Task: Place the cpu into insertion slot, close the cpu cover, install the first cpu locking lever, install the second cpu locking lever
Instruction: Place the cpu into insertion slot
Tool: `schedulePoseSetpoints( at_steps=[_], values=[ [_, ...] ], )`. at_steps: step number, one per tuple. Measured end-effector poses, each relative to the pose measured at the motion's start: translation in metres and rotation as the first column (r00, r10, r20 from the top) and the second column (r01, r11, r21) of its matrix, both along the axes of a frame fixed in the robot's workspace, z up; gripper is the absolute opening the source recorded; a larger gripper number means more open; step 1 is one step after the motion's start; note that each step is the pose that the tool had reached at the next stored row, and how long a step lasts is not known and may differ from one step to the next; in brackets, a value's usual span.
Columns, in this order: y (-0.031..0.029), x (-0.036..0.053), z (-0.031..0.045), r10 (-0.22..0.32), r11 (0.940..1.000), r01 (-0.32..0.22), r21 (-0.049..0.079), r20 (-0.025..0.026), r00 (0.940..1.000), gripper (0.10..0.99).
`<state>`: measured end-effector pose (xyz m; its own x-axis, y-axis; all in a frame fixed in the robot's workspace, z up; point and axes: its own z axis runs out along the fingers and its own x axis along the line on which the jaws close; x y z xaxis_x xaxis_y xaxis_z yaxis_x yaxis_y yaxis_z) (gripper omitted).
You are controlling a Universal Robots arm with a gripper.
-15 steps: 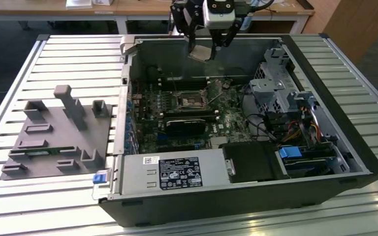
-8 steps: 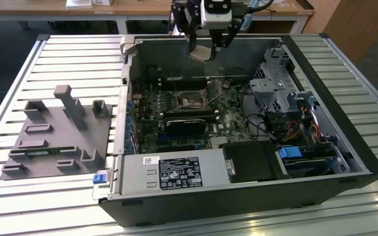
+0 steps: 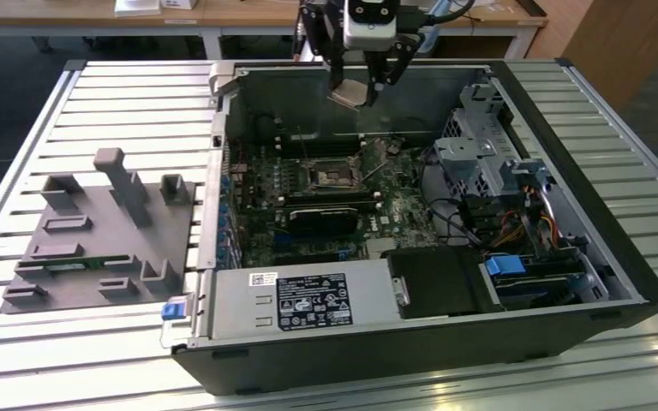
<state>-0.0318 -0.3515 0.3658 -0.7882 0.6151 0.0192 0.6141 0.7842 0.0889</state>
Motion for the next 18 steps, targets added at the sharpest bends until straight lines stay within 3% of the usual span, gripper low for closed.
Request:
schedulePoseSetpoints(
  at_steps=[12,18],
  values=[
    [0.0005,0.0,-0.0012,-0.111,0.9938,0.111,-0.001,0.0001,0.9938,0.541],
    [0.0006,0.0,-0.0024,-0.189,0.9821,0.189,-0.001,0.0001,0.9821,0.541]
  ],
)
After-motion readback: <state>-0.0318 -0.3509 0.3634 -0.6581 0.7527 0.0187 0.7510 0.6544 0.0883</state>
